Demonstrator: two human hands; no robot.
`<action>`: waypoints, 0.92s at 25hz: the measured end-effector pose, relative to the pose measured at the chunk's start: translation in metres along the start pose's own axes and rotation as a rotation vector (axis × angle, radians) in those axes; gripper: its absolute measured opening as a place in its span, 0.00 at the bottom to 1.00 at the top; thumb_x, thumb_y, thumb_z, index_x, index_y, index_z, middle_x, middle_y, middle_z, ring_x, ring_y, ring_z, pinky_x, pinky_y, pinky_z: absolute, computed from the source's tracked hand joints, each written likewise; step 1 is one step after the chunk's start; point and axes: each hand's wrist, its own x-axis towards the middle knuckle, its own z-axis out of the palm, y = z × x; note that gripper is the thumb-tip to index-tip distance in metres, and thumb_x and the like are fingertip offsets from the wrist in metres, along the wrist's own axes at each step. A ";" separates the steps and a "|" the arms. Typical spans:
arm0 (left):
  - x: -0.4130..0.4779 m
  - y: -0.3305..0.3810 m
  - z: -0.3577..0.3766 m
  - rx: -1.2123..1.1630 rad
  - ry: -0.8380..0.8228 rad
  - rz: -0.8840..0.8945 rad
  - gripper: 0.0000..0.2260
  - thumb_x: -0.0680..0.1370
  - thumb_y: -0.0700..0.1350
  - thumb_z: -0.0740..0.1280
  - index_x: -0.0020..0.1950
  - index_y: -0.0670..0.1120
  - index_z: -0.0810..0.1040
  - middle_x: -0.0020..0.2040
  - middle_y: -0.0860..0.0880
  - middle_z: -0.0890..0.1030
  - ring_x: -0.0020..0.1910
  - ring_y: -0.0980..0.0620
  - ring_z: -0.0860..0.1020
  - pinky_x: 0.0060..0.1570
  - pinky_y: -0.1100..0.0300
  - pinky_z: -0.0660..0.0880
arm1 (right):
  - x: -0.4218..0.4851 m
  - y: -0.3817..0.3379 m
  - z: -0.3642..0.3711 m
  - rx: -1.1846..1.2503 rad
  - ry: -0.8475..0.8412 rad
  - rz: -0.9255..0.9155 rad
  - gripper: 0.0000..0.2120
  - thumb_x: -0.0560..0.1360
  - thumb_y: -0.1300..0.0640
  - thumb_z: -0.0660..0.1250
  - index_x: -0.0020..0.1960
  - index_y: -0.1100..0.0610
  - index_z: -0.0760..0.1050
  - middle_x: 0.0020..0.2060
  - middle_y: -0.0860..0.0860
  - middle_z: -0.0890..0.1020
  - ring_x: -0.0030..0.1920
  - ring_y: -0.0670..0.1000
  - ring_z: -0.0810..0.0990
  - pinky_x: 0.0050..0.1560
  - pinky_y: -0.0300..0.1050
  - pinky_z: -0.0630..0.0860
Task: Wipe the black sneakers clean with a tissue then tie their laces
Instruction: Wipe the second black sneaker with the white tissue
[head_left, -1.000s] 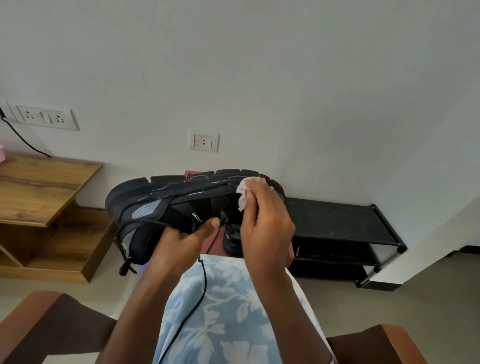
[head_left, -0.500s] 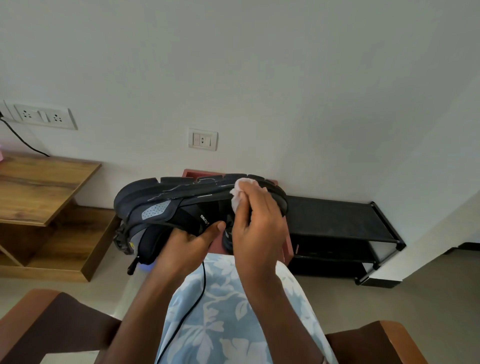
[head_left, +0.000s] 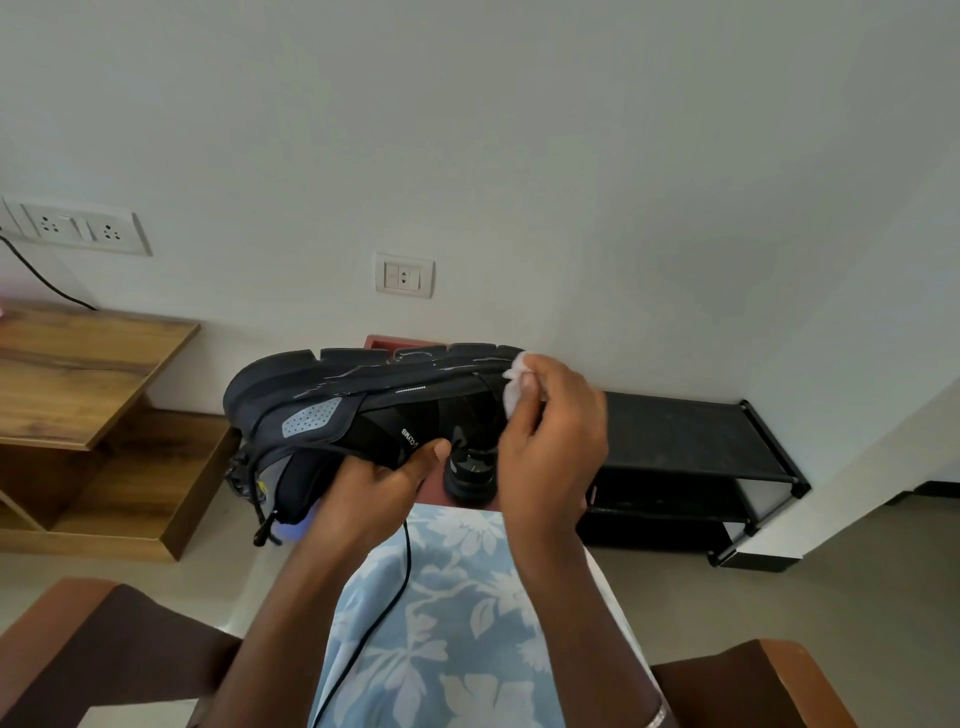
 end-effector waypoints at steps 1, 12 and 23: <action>0.001 -0.002 0.001 0.025 0.003 0.004 0.13 0.77 0.46 0.73 0.60 0.51 0.81 0.55 0.55 0.84 0.60 0.53 0.78 0.65 0.55 0.71 | -0.005 -0.012 0.002 0.012 -0.009 -0.072 0.07 0.78 0.66 0.67 0.52 0.59 0.83 0.45 0.51 0.85 0.47 0.51 0.79 0.51 0.28 0.67; 0.000 -0.003 0.003 -0.017 0.049 0.015 0.12 0.75 0.44 0.74 0.56 0.54 0.78 0.50 0.61 0.81 0.62 0.52 0.77 0.67 0.55 0.69 | 0.006 0.030 -0.010 -0.039 -0.072 0.064 0.24 0.77 0.49 0.52 0.55 0.60 0.83 0.48 0.54 0.85 0.50 0.54 0.81 0.52 0.28 0.70; 0.001 -0.007 0.005 -0.040 0.033 0.025 0.11 0.76 0.43 0.74 0.56 0.55 0.81 0.53 0.58 0.84 0.61 0.54 0.79 0.67 0.52 0.71 | -0.011 -0.008 0.002 0.070 -0.160 -0.232 0.12 0.78 0.62 0.62 0.54 0.60 0.83 0.48 0.51 0.85 0.51 0.52 0.81 0.58 0.34 0.74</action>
